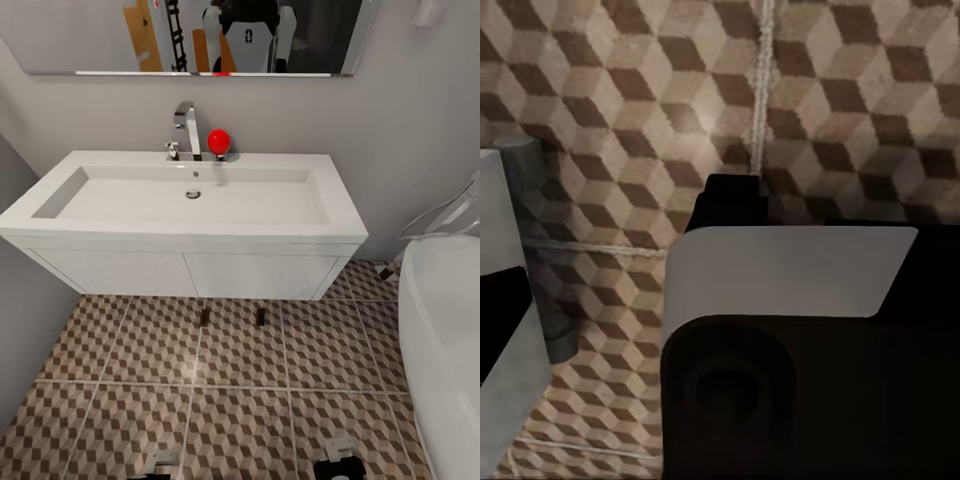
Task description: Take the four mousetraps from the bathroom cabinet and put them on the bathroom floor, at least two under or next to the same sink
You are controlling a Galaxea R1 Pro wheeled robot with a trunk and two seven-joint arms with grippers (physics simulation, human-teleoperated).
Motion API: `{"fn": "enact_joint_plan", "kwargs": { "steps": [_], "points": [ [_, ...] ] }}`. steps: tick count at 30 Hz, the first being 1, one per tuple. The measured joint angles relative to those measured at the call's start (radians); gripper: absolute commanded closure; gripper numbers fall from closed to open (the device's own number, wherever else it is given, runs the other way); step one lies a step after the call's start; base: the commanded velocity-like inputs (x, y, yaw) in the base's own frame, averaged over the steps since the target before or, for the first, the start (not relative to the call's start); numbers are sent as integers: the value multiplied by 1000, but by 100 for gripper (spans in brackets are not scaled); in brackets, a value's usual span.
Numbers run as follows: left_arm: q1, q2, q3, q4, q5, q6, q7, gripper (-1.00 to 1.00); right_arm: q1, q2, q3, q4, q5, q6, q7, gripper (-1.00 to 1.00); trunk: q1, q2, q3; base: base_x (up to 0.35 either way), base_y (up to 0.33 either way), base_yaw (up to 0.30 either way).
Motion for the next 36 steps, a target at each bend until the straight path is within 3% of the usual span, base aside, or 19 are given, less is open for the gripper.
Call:
{"fn": "enact_joint_plan", "kwargs": {
  "steps": [10, 21, 36],
  "points": [
    [36, 2, 0, 6, 0, 0, 1, -100, 44, 2, 0, 3, 1, -10, 1, -100, -38, 70, 42, 0, 0, 0],
    [79, 0, 0, 7, 0, -21, 1, -100, 93, 3, 0, 4, 1, -75, 2, -100, -81, 147, 94, 0, 0, 0],
    [116, 3, 1, 7, -1, -29, 1, -100, 119, 5, 1, 5, 2, -103, 4, -100, -138, 252, 165, 0, 0, 0]
  ]
}}
